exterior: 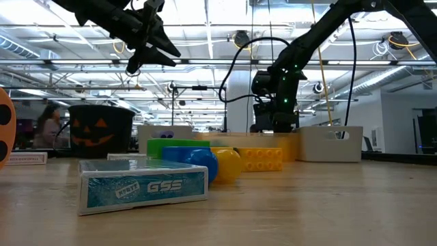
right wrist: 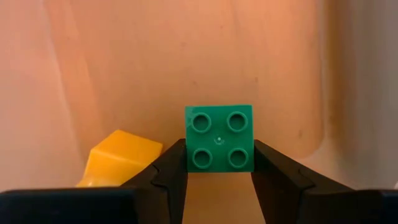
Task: Pick & Place Toys
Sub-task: Put the bottom dark green game piece into the orange bin, then put the top yellow game piece into the orange bin
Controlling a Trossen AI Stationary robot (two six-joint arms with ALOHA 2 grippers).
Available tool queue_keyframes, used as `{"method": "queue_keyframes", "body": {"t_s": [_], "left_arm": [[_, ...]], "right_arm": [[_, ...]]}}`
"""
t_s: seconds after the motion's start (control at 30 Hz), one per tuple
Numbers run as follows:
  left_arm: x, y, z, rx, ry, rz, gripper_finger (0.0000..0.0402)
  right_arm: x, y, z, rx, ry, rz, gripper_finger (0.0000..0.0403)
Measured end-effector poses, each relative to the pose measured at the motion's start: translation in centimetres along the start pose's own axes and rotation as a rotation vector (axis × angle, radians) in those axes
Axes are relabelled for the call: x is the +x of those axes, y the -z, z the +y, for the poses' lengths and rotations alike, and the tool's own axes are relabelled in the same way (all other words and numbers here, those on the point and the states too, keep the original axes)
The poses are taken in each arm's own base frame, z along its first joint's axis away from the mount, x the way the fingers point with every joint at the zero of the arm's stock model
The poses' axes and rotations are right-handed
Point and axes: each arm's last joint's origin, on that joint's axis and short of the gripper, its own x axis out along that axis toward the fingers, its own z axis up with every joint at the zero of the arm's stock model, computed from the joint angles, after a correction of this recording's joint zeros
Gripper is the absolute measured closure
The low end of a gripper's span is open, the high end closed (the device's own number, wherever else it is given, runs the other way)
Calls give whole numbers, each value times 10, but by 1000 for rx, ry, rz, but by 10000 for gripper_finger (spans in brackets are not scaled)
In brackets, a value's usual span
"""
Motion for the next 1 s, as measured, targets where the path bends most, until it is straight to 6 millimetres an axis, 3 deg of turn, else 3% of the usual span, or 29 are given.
{"method": "queue_keyframes", "body": {"t_s": [0.4, 0.63, 1.0], "left_arm": [[0, 0, 0, -4, 1, 0, 265], [0, 0, 0, -8, 2, 0, 266], [0, 0, 0, 0, 1, 0, 266]], "right_arm": [[1, -8, 10, -60, 7, -20, 221], [-1, -12, 12, -75, 100, 9, 200], [-43, -18, 10, -39, 180, -138, 203]]}}
